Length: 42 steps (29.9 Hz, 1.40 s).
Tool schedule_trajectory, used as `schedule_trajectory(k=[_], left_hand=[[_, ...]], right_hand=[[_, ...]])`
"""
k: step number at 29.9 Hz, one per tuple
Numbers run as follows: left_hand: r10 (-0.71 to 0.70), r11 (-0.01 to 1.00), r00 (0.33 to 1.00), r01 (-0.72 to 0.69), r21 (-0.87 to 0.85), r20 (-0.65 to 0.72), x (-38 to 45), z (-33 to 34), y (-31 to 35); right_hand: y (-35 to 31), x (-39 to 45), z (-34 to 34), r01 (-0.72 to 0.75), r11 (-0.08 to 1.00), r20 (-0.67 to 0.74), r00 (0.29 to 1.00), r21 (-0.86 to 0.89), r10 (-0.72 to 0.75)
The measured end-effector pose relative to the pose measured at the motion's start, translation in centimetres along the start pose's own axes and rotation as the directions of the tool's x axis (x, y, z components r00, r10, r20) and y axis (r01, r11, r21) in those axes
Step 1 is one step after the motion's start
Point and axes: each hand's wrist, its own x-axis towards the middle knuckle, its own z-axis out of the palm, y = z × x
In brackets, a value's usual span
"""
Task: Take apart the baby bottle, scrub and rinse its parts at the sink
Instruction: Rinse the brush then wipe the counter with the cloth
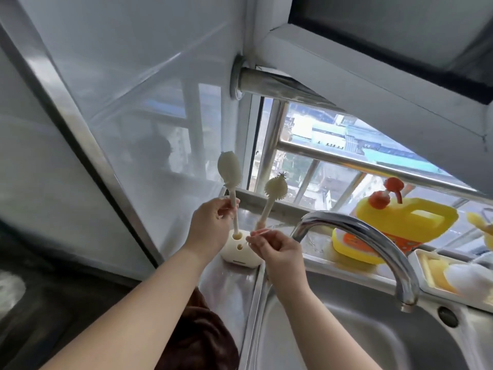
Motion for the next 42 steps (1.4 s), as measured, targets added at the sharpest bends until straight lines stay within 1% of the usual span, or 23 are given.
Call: schedule_trajectory(k=[5,8,13,16,18,19,20,21,22,23,24,25,26,27,28,30,31,33,35,37,38,40,42], left_hand=[[-0.019,0.997,0.997,0.014,0.07,0.077,0.7,0.9,-1.5],[-0.036,0.994,0.991,0.022,0.106,0.128,0.7,1.5,-2.4],[-0.037,0.988,0.993,0.019,0.154,0.115,0.1,1.8,-3.2],[-0.074,0.989,0.989,0.056,0.139,0.132,-1.5,1.4,-3.8],[-0.051,0.983,0.986,0.022,0.182,0.159,-3.8,0.8,-4.8],[-0.013,0.972,0.985,-0.027,0.233,0.17,-5.5,0.2,-5.6],[0.048,0.948,0.982,-0.102,0.303,0.183,-7.3,-0.4,-6.6],[0.103,0.913,0.973,-0.175,0.369,0.208,-9.1,-1.1,-8.0],[0.118,0.876,0.96,-0.22,0.429,0.253,-11.0,-1.8,-9.7],[0.115,0.824,0.944,-0.264,0.502,0.309,-13.0,-2.3,-11.6],[0.103,0.753,0.929,-0.307,0.582,0.357,-14.7,-2.6,-13.7],[0.063,0.69,0.918,-0.323,0.647,0.391,-16.1,-2.9,-15.3],[0.021,0.653,0.92,-0.31,0.691,0.392,-17.2,-3.0,-16.6],[-0.002,0.635,0.926,-0.29,0.716,0.378,-17.9,-3.0,-17.6],[-0.018,0.628,0.933,-0.27,0.73,0.36,-18.2,-2.9,-18.4],[-0.041,0.605,0.94,-0.246,0.757,0.338,-18.4,-2.7,-18.7],[-0.036,0.59,0.942,-0.25,0.768,0.334,-18.4,-2.6,-18.7],[-0.039,0.567,0.943,-0.252,0.785,0.331,-18.4,-2.5,-18.3],[-0.055,0.581,0.953,-0.212,0.786,0.298,-18.7,-2.6,-17.5],[-0.034,0.6,0.964,-0.192,0.777,0.264,-18.8,-2.6,-16.6],[0.009,0.606,0.966,-0.209,0.767,0.257,-18.8,-2.4,-16.6],[0.059,0.616,0.955,-0.265,0.742,0.292,-18.8,-2.0,-17.3],[0.05,0.613,0.949,-0.276,0.74,0.312,-18.8,-1.6,-18.3]], right_hand=[[1.4,0.9,0.8,-0.067,0.991,-0.04,0.997,-0.117,0.062],[2.5,1.4,1.3,-0.072,0.973,-0.071,0.996,-0.22,0.058],[3.5,1.3,1.7,-0.092,0.965,-0.09,0.993,-0.247,0.072],[3.8,0.6,1.2,-0.086,0.943,-0.084,0.995,-0.322,0.063],[4.3,-0.7,0.4,-0.071,0.915,-0.078,0.996,-0.396,0.044],[4.7,-1.9,-0.1,-0.034,0.886,-0.052,0.999,-0.462,0.012],[5.3,-3.3,-0.5,0.032,0.828,0.013,0.999,-0.56,-0.03],[5.9,-4.9,-0.7,0.123,0.741,0.113,0.992,-0.66,-0.064],[6.9,-6.3,-0.8,0.226,0.643,0.247,0.967,-0.731,-0.06],[7.9,-7.5,-0.9,0.334,0.569,0.393,0.919,-0.751,-0.021],[9.0,-8.5,-0.7,0.401,0.518,0.503,0.861,-0.755,0.067],[10.3,-9.2,-0.4,0.467,0.452,0.579,0.803,-0.76,0.143],[11.7,-9.8,-0.1,0.536,0.348,0.616,0.766,-0.769,0.182],[13.0,-10.2,0.0,0.588,0.236,0.626,0.766,-0.773,0.142],[13.9,-10.5,0.0,0.573,0.195,0.601,0.787,-0.796,0.138],[15.4,-10.9,-0.5,0.58,0.173,0.593,0.804,-0.796,0.036],[15.7,-11.1,-0.6,0.584,0.158,0.595,0.803,-0.796,0.031],[15.8,-11.3,-0.9,0.597,0.09,0.6,0.8,-0.797,0.001],[16.0,-11.5,-0.8,0.578,0.009,0.576,0.815,-0.816,-0.066],[15.9,-12.0,-0.3,0.552,0.018,0.548,0.83,-0.834,-0.101],[15.9,-12.2,0.1,0.568,0.038,0.56,0.82,-0.822,-0.118],[15.8,-12.0,0.6,0.63,0.074,0.625,0.777,-0.773,-0.078],[15.8,-11.6,0.8,0.647,0.057,0.646,0.762,-0.76,-0.035]])
